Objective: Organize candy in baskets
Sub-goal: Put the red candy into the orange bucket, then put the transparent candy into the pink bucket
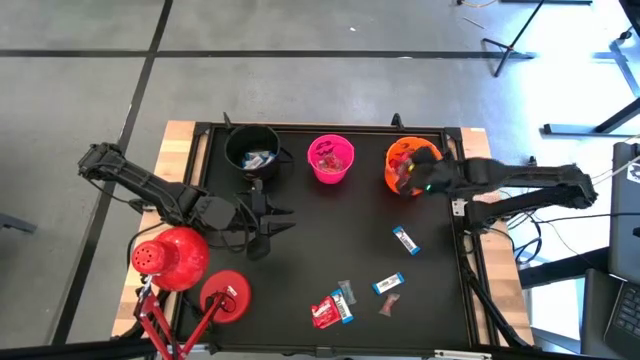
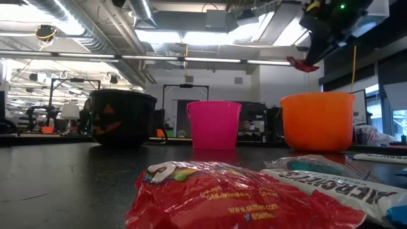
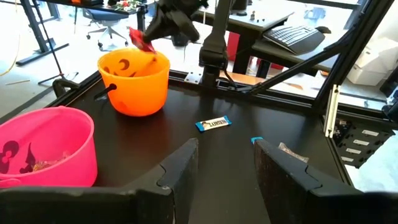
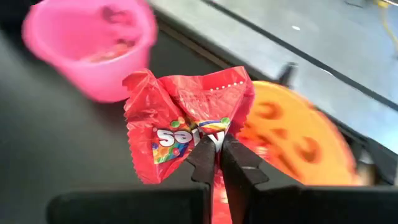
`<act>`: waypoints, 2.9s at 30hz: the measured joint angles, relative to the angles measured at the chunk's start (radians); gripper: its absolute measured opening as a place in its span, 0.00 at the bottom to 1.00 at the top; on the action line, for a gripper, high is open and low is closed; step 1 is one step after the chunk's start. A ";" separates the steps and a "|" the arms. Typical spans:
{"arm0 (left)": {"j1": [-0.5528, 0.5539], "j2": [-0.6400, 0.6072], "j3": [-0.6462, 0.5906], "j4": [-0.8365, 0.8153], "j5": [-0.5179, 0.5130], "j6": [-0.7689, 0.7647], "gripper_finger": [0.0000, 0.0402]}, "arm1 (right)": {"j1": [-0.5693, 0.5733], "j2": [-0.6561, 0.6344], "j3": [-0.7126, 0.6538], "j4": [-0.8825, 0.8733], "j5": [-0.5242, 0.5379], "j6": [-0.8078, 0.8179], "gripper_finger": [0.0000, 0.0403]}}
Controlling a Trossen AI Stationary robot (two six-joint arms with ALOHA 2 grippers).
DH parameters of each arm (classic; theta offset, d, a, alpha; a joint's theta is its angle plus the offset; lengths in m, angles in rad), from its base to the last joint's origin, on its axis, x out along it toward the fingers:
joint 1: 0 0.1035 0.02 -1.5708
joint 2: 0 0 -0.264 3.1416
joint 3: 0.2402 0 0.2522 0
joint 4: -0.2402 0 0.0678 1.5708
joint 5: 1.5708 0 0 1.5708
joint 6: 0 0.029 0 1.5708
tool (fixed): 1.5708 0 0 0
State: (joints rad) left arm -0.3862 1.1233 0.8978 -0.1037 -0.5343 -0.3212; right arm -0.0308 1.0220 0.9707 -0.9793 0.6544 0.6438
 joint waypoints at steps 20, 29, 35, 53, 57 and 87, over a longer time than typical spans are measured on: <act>0.000 0.000 0.000 -0.008 0.000 0.000 0.37 | -0.284 -0.064 0.000 -0.094 -0.221 -0.071 0.45; 0.000 0.000 0.000 -0.009 0.000 0.000 0.37 | -0.193 -0.071 0.000 -0.095 -0.438 -0.046 0.49; 0.000 0.000 0.000 -0.009 0.000 0.000 0.37 | 0.028 -0.061 0.000 -0.087 -0.397 0.024 0.44; 0.000 0.000 0.000 -0.018 0.000 0.000 0.37 | 0.474 0.047 0.000 -0.023 -0.296 0.221 0.42; 0.000 0.000 0.000 -0.018 0.000 0.000 0.37 | 0.525 0.093 0.000 0.021 -0.296 0.220 0.42; 0.000 0.000 0.000 -0.016 0.000 0.000 0.37 | 0.794 0.465 0.000 0.352 -0.459 0.106 0.42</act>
State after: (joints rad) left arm -0.3866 1.1233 0.8978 -0.1200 -0.5342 -0.3214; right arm 0.7634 1.4867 0.9710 -0.6274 0.1954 0.7502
